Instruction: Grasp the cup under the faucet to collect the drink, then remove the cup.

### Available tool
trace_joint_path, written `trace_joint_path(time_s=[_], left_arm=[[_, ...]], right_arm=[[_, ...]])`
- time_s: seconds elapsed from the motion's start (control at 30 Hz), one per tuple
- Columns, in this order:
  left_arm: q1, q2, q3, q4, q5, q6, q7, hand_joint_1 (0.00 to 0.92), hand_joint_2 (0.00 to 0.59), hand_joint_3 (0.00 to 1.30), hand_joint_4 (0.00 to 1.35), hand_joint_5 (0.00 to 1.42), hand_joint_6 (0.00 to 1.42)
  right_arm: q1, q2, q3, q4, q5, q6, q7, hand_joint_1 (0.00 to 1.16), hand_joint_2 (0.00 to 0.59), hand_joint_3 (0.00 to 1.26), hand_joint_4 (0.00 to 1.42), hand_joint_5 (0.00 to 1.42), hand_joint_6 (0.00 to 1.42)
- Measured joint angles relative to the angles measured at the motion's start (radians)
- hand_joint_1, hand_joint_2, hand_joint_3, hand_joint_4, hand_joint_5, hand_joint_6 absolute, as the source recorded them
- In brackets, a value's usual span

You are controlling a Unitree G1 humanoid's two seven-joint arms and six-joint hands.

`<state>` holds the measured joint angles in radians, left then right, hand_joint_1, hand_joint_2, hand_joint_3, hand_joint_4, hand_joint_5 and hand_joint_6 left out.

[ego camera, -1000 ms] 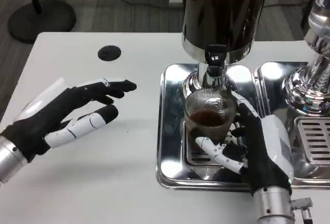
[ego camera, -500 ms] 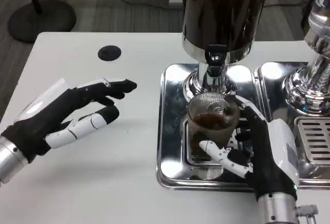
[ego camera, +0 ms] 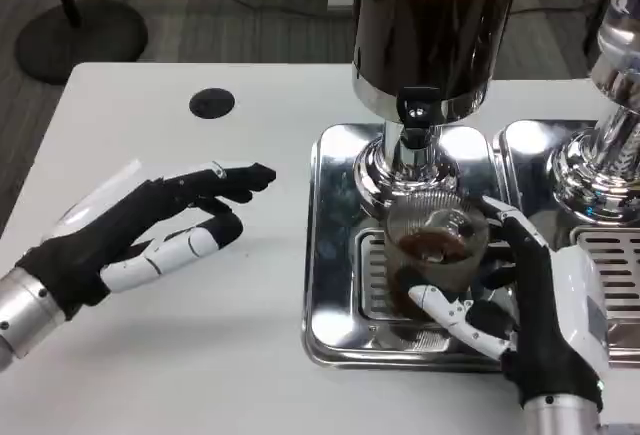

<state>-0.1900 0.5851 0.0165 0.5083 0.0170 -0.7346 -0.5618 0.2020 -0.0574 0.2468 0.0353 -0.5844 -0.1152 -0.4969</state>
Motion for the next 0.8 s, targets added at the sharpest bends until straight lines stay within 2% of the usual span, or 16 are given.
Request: trace_joint_path(time_s=[0.43,0.8], left_arm=[[-0.017,-0.002,-0.035,0.047,0.031,-0.031,0.0,0.0,0.156,0.25,0.22,0.25,0.33],[-0.022,-0.002,-0.075,0.056,0.033,-0.071,-0.008,0.0,0.152,0.24,0.21,0.24,0.32]], right_arm=[[0.043,0.001,-0.007,-0.019,-0.02,-0.042,-0.039,0.67,0.208,0.42,0.46,0.59,0.71],[0.108,0.002,-0.039,-0.089,-0.02,-0.047,-0.046,0.67,0.208,0.44,0.48,0.63,0.74]])
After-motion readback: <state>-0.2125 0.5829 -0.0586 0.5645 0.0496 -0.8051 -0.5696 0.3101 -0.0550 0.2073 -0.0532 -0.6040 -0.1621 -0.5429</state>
